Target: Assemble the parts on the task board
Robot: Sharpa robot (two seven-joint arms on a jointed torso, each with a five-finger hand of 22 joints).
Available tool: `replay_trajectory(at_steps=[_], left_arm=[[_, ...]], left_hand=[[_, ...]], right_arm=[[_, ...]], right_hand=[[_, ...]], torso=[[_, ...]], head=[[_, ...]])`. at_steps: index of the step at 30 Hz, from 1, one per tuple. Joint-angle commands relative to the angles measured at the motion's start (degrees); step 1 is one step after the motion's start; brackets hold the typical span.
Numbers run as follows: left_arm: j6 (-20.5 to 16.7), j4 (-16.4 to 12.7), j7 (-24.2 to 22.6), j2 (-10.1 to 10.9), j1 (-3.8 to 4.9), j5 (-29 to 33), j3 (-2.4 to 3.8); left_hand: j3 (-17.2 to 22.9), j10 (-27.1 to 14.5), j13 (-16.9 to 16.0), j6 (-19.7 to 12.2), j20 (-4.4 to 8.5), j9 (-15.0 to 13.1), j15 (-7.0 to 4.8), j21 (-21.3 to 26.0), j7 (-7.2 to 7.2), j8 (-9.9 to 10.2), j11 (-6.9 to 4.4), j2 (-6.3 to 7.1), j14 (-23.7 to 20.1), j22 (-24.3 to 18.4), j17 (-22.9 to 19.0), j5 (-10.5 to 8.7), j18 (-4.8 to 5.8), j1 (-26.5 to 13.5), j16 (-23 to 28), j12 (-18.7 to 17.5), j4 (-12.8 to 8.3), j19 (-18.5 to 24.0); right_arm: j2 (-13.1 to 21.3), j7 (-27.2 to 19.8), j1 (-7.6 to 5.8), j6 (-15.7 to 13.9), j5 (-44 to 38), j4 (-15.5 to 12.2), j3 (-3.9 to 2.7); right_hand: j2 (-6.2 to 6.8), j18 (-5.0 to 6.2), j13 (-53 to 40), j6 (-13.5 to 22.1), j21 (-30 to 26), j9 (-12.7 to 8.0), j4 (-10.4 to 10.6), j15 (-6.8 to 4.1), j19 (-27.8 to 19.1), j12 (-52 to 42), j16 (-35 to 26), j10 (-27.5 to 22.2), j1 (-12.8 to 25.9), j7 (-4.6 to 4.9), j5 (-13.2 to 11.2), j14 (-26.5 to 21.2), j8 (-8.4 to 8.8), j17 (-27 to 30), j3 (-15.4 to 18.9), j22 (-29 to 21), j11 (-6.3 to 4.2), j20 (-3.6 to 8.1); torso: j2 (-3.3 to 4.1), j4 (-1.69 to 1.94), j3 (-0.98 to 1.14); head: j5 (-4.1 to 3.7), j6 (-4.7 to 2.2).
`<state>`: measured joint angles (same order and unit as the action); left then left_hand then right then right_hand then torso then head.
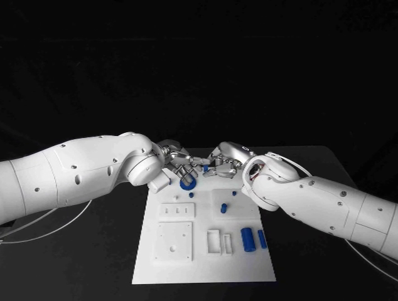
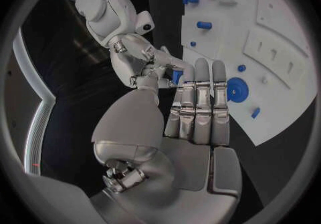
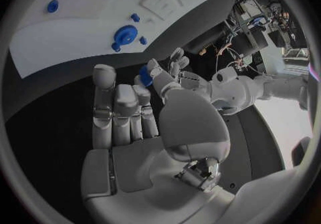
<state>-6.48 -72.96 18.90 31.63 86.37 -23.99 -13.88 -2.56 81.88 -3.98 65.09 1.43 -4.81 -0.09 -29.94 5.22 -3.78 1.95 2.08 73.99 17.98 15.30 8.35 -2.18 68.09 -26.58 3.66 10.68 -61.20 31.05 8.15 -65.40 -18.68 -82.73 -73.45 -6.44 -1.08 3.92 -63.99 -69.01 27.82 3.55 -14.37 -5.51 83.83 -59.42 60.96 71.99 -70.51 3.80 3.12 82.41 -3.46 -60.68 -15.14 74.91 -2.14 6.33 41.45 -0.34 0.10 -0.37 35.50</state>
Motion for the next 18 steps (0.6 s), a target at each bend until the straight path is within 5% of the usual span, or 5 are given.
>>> replay_trajectory(at_steps=[1, 18], left_arm=[[1.43, 0.06, 1.27, -0.35, 0.05, -1.29, 0.03], [1.46, 0.66, 2.29, -0.92, -0.07, -2.05, 0.03]], left_hand=[[-0.44, -0.38, -0.07, 0.02, -0.36, 0.14, 0.15, 0.45, -0.11, 0.11, -0.03, -0.09, -0.08, 0.02, -0.06, -0.13, 0.32, 0.21, 0.25, 0.12, -0.5, -0.04], [-2.0, -0.45, -0.03, 0.08, -0.35, 0.31, 0.14, 0.81, -0.15, 0.12, -0.07, -2.78, -0.1, 0.36, -0.11, 0.64, 0.33, 0.77, 0.28, 0.11, -2.87, -0.13]], right_arm=[[-0.17, 0.45, -0.01, 0.81, -1.11, -0.38, -0.02], [-0.49, 0.64, -0.01, 1.49, -1.27, -1.2, 0.01]], right_hand=[[0.02, -0.45, -0.08, -3.45, -0.01, 0.25, -0.09, 0.06, 1.67, 0.24, 0.3, 0.28, -0.32, -1.1, 0.2, 0.4, -0.13, -0.07, -0.29, 2.98, 0.01, 0.35], [0.23, -0.46, -0.05, -3.42, 0.07, 0.25, 0.29, 0.06, 1.72, 0.34, 0.27, 0.3, -0.19, -1.14, 0.21, 0.41, -0.14, -0.12, -0.51, 3.0, 0.01, 0.35]], torso=[[0.01, 0.02, -0.01], [0.03, 0.01, -0.07]], head=[[-0.04, 0.02], [0.0, 0.09]])
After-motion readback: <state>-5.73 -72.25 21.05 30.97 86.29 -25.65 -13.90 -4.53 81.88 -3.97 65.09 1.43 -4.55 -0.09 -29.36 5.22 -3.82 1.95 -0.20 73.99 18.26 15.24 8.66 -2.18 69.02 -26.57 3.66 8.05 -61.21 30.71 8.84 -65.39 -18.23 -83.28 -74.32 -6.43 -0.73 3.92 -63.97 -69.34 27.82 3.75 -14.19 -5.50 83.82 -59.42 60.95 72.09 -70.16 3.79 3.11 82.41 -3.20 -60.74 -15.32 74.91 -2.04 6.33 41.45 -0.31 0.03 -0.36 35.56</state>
